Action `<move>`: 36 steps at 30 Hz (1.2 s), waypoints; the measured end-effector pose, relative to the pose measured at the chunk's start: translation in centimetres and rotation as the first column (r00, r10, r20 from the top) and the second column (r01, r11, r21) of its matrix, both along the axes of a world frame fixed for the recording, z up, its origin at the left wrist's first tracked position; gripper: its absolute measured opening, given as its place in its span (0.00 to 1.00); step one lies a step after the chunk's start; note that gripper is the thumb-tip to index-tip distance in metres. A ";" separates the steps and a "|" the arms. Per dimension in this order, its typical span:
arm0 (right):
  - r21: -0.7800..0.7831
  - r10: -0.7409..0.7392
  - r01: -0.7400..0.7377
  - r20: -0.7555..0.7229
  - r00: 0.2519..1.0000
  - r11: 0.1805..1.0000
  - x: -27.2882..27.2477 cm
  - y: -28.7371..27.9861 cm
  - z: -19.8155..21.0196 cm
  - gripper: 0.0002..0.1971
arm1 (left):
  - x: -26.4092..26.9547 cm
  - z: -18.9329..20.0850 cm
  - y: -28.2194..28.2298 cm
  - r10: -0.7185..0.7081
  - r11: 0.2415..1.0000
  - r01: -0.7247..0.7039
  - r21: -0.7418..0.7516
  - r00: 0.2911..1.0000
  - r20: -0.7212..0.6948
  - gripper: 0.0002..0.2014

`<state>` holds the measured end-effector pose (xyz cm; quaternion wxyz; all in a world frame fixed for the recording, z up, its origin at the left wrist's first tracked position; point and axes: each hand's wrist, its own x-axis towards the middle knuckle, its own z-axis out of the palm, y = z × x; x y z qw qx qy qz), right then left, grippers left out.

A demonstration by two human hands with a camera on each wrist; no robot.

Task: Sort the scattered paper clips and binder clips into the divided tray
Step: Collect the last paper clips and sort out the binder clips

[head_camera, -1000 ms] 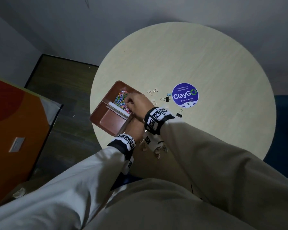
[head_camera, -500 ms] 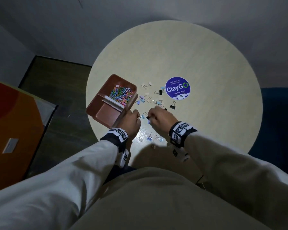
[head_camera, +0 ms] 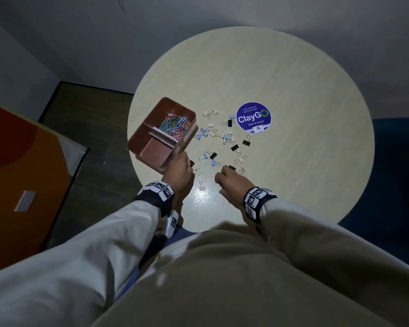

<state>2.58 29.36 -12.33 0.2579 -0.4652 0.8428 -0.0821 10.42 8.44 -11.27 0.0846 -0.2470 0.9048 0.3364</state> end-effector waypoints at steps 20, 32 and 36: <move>-0.011 -0.236 0.236 -0.101 0.967 0.972 0.2 1.8 0.1 0.24 | 3.1 -2.1 2.1 -0.079 0.991 0.101 -0.085 0.970 0.231 0.13; -0.064 -0.256 0.254 -0.034 0.966 0.965 0.2 1.4 -1.0 0.08 | 2.4 -0.5 1.2 0.048 0.993 -0.071 0.094 0.973 0.226 0.15; -0.174 -0.539 0.612 0.333 0.774 0.772 -0.3 1.9 0.1 0.06 | 1.8 0.3 1.0 0.059 0.979 -0.077 0.190 0.993 0.101 0.15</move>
